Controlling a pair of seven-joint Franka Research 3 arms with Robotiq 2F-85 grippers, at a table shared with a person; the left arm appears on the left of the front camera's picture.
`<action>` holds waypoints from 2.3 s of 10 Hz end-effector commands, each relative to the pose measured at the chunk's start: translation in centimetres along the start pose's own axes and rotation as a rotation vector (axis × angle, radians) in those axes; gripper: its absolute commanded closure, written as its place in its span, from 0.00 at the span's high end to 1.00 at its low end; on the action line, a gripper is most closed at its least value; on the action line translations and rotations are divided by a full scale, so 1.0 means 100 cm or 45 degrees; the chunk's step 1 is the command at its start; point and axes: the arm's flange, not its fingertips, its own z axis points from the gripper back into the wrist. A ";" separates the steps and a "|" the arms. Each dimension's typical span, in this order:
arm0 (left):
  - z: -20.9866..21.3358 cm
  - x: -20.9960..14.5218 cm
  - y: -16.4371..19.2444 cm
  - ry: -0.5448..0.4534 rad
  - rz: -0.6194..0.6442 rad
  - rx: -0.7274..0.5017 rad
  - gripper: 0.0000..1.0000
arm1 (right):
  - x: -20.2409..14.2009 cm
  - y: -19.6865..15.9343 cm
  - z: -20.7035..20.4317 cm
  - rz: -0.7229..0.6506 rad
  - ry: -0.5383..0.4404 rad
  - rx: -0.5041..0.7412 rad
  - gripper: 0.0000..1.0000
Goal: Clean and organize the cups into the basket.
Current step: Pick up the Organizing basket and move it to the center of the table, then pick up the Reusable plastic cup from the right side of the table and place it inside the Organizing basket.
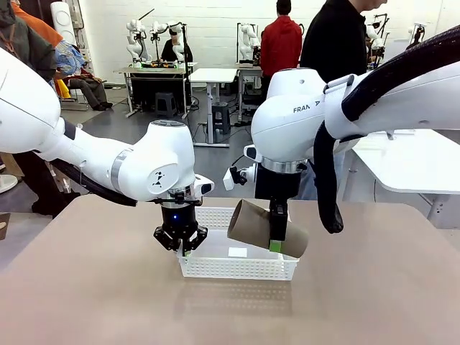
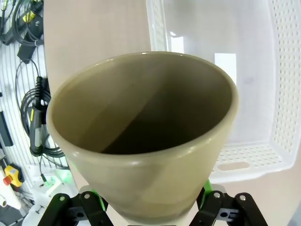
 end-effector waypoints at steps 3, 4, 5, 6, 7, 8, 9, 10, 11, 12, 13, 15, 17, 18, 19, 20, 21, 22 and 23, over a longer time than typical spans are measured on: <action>-0.002 -0.003 0.003 -0.004 -0.007 -0.006 0.00 | -0.002 0.008 0.005 0.003 0.007 -0.013 0.83; -0.002 -0.003 0.003 -0.004 -0.007 -0.006 0.00 | -0.002 0.008 0.005 0.003 0.007 -0.013 0.83; -0.002 -0.003 0.003 -0.004 -0.007 -0.006 0.00 | 0.002 0.004 0.005 0.009 -0.003 -0.010 0.83; -0.002 -0.003 0.003 -0.004 -0.007 -0.006 0.00 | -0.002 0.003 0.004 0.086 -0.041 -0.032 0.83; -0.002 -0.003 0.003 -0.004 -0.007 -0.006 0.00 | 0.000 -0.003 0.001 0.142 -0.081 -0.062 0.83; -0.002 -0.003 0.003 -0.004 -0.007 -0.006 0.00 | 0.003 -0.014 -0.002 0.157 -0.104 -0.073 0.83; -0.002 -0.003 0.003 -0.004 -0.007 -0.006 0.00 | 0.004 -0.024 -0.006 0.175 -0.135 -0.088 0.83; -0.002 -0.003 0.003 -0.004 -0.007 -0.006 0.00 | 0.004 -0.032 -0.010 0.184 -0.152 -0.092 0.83; -0.002 -0.003 0.003 -0.004 -0.007 -0.006 0.00 | 0.005 -0.039 -0.015 0.194 -0.163 -0.099 0.83; -0.002 -0.003 0.003 -0.004 -0.007 -0.006 0.00 | 0.006 -0.045 -0.018 0.206 -0.169 -0.115 0.83; -0.002 -0.003 0.003 -0.004 -0.007 -0.006 0.00 | 0.007 -0.050 -0.022 0.179 -0.164 -0.098 0.83; -0.002 -0.003 0.003 -0.004 -0.007 -0.006 0.00 | 0.006 -0.058 -0.034 0.158 -0.160 -0.074 0.83; -0.002 -0.003 0.003 -0.004 -0.007 -0.006 0.00 | 0.004 -0.068 -0.053 0.129 -0.144 -0.024 0.83; -0.002 -0.003 0.003 -0.004 -0.007 -0.006 0.00 | 0.004 -0.072 -0.062 0.119 -0.132 -0.002 0.83; -0.002 -0.003 0.003 -0.004 -0.007 -0.006 0.00 | 0.004 -0.075 -0.070 0.115 -0.130 0.031 0.83; -0.002 -0.003 0.003 -0.004 -0.007 -0.006 0.00 | 0.004 -0.077 -0.076 0.108 -0.122 0.051 0.83; -0.002 -0.003 0.003 -0.004 -0.007 -0.006 0.00 | 0.003 -0.080 -0.083 0.101 -0.116 0.076 0.83; -0.002 -0.003 0.003 -0.004 -0.007 -0.006 0.00 | 0.003 -0.083 -0.089 0.088 -0.108 0.098 0.83; -0.002 -0.003 0.003 -0.004 -0.007 -0.006 0.00 | 0.004 -0.086 -0.097 0.077 -0.093 0.124 0.83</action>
